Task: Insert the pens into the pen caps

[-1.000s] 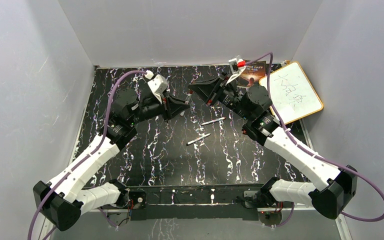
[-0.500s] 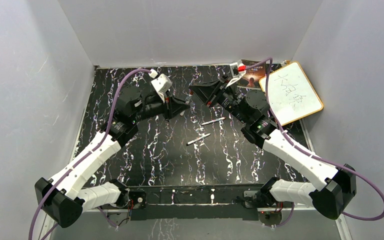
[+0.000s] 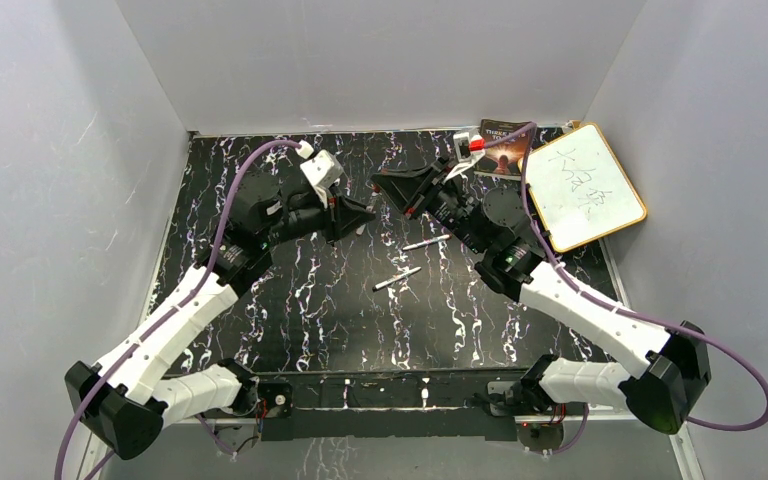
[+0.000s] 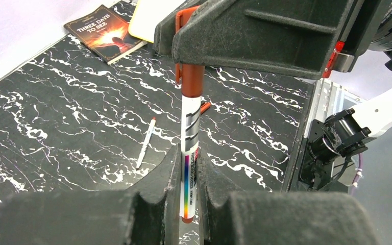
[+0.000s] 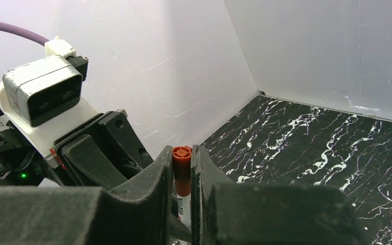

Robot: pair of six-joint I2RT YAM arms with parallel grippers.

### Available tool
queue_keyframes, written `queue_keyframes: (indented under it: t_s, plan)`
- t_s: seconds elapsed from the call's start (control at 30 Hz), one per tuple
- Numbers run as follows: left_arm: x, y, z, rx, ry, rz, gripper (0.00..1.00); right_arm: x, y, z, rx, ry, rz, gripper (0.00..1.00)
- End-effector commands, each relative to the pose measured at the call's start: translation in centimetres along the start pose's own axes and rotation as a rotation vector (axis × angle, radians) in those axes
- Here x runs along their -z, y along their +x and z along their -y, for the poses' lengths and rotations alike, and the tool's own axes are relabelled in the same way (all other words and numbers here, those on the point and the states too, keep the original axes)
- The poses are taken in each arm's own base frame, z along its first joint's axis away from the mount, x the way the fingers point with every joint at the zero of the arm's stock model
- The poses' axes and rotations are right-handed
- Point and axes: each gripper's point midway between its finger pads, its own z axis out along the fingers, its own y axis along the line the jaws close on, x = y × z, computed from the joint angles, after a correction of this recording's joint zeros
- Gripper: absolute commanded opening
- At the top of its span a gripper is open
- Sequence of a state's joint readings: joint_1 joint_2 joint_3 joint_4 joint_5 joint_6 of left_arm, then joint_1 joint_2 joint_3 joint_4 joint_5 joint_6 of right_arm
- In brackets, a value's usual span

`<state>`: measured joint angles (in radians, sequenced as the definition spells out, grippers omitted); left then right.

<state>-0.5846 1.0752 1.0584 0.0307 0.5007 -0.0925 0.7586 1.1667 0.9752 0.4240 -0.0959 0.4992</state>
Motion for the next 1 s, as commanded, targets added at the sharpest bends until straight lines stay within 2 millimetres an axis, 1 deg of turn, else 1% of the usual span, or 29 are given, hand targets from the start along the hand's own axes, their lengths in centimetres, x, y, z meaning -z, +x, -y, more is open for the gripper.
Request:
queue_keyframes:
  t_s: [0.0, 0.17, 0.23, 0.33, 0.43, 0.47, 0.57, 0.63, 0.7, 0.77, 0.8, 0.83, 0.87, 0.9, 0.93, 0.97]
  plan:
    - [3.2, -13.9, 1.9, -0.246, -0.017, 0.399, 0.00, 3.4, 10.9, -1.6, -0.088, -0.065, -0.389, 0.00]
    - [3.2, -11.0, 3.0, -0.229, 0.057, 0.314, 0.00, 2.8, 6.1, -2.3, -0.017, -0.057, -0.243, 0.00]
    - [3.4, -9.8, 3.4, -0.213, 0.076, 0.292, 0.00, 2.6, 4.3, -2.7, 0.014, -0.060, -0.194, 0.09]
    - [3.9, -8.3, 4.0, -0.189, 0.102, 0.262, 0.00, 2.1, 1.6, -3.4, 0.045, -0.058, -0.131, 0.27]
    - [4.4, -7.0, 4.4, -0.170, 0.111, 0.234, 0.00, 1.9, -0.4, -3.7, 0.064, -0.045, -0.076, 0.48]
    - [4.6, -6.7, 4.4, -0.167, 0.106, 0.229, 0.00, 1.8, -1.0, -3.7, 0.070, -0.037, -0.060, 0.53]
    - [5.1, -5.8, 4.5, -0.153, 0.096, 0.208, 0.00, 1.9, -2.2, -3.6, 0.082, -0.020, -0.020, 0.57]
    - [5.3, -5.1, 3.5, -0.142, 0.037, 0.186, 0.00, 2.1, -2.7, -3.7, 0.087, -0.018, -0.009, 0.59]
    - [5.0, -4.2, 1.8, -0.128, -0.046, 0.146, 0.00, 2.5, -2.6, -3.5, 0.092, -0.008, -0.012, 0.59]
    - [4.0, 0.4, -3.7, -0.063, -0.289, -0.037, 0.00, 3.9, -2.2, -2.0, 0.100, 0.061, -0.023, 0.59]
    - [3.3, 3.0, -5.9, -0.027, -0.375, -0.131, 0.00, 4.4, -1.9, -1.4, 0.103, 0.090, -0.033, 0.59]
    - [2.9, 5.0, -7.3, 0.003, -0.428, -0.203, 0.00, 4.7, -1.7, -0.9, 0.109, 0.113, -0.039, 0.59]
    - [2.8, 7.5, -8.6, 0.043, -0.488, -0.298, 0.00, 5.0, -1.5, -0.4, 0.115, 0.141, -0.047, 0.58]
    - [3.4, 12.1, -11.3, 0.089, -0.619, -0.483, 0.00, 5.3, -0.7, 0.4, 0.122, 0.171, -0.074, 0.58]
    - [4.0, 13.8, -12.2, 0.110, -0.664, -0.553, 0.00, 5.3, -0.4, 0.7, 0.124, 0.175, -0.084, 0.57]
    - [5.1, 16.3, -13.5, 0.181, -0.697, -0.627, 0.00, 5.2, 0.4, 0.8, 0.121, 0.173, -0.105, 0.57]
